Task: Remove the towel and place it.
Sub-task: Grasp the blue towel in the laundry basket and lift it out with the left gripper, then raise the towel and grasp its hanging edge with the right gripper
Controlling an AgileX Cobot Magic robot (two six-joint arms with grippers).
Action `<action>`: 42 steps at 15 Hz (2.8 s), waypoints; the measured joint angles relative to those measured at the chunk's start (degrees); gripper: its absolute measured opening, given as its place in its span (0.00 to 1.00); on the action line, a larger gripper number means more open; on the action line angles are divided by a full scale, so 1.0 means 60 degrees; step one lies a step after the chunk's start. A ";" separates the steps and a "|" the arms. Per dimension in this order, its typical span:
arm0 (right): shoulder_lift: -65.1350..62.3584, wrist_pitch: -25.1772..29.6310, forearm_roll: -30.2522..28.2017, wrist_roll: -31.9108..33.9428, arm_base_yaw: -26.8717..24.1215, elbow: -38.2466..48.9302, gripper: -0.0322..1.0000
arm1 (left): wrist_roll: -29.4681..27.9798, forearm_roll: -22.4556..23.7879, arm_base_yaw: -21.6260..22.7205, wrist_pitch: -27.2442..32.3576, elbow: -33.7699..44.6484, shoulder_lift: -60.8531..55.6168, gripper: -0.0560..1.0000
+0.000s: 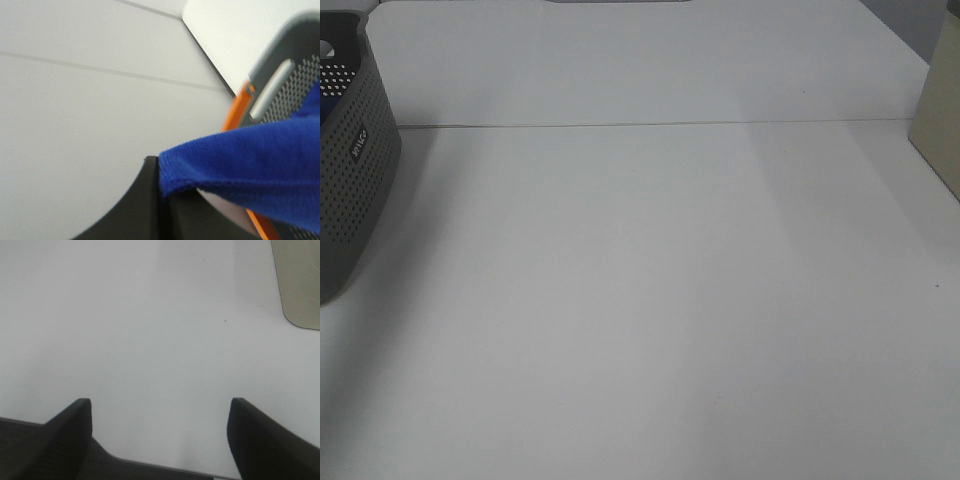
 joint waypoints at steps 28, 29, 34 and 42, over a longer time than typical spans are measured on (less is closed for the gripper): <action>1.3207 0.0754 1.4954 -1.7007 0.0306 -0.2129 0.75 | -0.0306 0.0754 -0.7277 -0.1413 0.0000 -0.1241 0.05; 1.3894 0.0754 1.4983 -1.7055 0.0735 -0.2712 0.75 | -0.0506 0.0630 -0.7286 -0.1595 0.0000 -0.1241 0.05; 1.6597 0.0267 1.5088 -1.6769 0.2301 -0.5309 0.75 | -0.0859 0.0296 -0.7286 -0.1862 0.0000 -0.1241 0.05; 1.9519 -0.0258 1.5136 -1.5785 0.3686 -0.8566 0.75 | -0.0859 0.0210 -0.7286 -0.1967 0.0000 -0.1241 0.05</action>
